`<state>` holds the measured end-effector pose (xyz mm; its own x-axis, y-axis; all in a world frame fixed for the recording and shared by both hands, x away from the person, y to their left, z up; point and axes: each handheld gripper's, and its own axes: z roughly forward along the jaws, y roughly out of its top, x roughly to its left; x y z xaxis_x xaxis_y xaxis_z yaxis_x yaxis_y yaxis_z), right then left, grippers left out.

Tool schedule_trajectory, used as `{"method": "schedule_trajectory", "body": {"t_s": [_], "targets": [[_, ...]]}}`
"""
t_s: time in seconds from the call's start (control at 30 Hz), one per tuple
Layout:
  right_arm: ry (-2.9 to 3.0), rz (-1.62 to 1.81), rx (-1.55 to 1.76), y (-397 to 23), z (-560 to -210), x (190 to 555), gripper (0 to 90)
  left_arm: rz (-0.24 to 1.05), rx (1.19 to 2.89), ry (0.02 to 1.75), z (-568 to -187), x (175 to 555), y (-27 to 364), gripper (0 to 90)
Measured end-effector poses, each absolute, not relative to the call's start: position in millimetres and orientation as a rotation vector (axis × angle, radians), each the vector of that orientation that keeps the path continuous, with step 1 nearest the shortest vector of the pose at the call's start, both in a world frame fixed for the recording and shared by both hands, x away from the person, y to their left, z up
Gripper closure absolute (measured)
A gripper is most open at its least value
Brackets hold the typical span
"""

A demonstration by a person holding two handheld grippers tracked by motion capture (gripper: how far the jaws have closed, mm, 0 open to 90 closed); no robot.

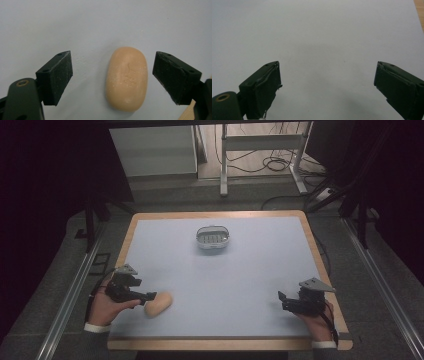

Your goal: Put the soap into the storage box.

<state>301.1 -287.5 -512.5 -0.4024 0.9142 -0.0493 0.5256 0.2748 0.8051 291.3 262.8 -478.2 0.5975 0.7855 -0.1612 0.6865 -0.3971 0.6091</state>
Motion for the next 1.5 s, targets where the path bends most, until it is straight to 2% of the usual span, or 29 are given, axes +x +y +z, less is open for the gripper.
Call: {"method": "schedule_trajectory", "body": {"t_s": [1.1,1.5], "targets": [[2.035,0.956,1.303,-289.7,-514.2,301.7,7.0,0.131,2.423,1.122,-508.6,291.9,222.6,18.4],[2.034,0.948,1.305,-289.7,-515.3,302.2,7.0,0.13,2.472,1.148,-519.8,293.6,217.3,22.6]]}}
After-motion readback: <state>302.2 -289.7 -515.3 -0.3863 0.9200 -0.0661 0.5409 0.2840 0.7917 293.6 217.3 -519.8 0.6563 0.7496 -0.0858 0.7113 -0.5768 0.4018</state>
